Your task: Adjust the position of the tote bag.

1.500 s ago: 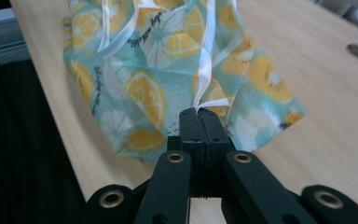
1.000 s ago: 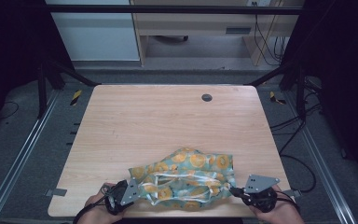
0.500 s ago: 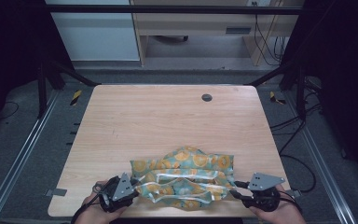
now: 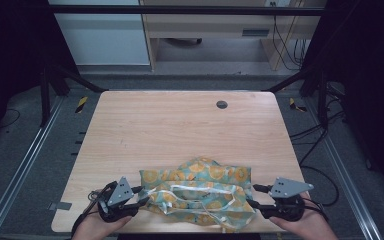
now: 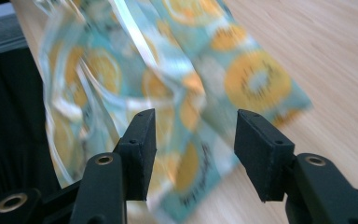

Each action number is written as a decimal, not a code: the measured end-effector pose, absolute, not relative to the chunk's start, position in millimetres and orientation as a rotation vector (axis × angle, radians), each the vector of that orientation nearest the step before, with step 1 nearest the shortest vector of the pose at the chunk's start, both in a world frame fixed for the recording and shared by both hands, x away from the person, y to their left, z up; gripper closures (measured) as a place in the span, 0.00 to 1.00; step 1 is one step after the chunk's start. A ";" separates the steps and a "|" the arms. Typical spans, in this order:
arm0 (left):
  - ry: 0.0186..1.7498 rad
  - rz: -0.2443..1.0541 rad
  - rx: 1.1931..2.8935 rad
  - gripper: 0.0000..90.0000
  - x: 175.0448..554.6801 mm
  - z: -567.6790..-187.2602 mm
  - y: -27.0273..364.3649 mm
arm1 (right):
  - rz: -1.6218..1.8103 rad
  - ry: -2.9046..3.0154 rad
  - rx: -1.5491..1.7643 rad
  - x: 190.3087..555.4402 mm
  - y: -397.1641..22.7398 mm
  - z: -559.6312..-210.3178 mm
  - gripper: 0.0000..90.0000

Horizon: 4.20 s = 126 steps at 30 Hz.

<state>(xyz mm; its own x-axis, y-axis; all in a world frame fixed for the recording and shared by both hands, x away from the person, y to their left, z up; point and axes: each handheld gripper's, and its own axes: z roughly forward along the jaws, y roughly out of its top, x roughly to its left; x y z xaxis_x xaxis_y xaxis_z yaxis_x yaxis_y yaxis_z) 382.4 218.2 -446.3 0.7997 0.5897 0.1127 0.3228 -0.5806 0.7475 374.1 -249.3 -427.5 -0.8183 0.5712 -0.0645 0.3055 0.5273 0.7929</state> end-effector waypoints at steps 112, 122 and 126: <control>0.708 0.461 2.091 0.83 465.1 -361.8 127.6 | 1.144 2.567 0.633 477.8 -122.9 -374.0 1.00; 0.608 0.502 2.058 0.62 427.9 -359.5 132.4 | 1.112 2.587 0.683 492.9 -122.0 -370.7 1.00; 0.532 0.473 2.114 0.61 420.8 -365.9 119.4 | 1.109 2.590 0.719 500.1 -120.4 -370.7 1.00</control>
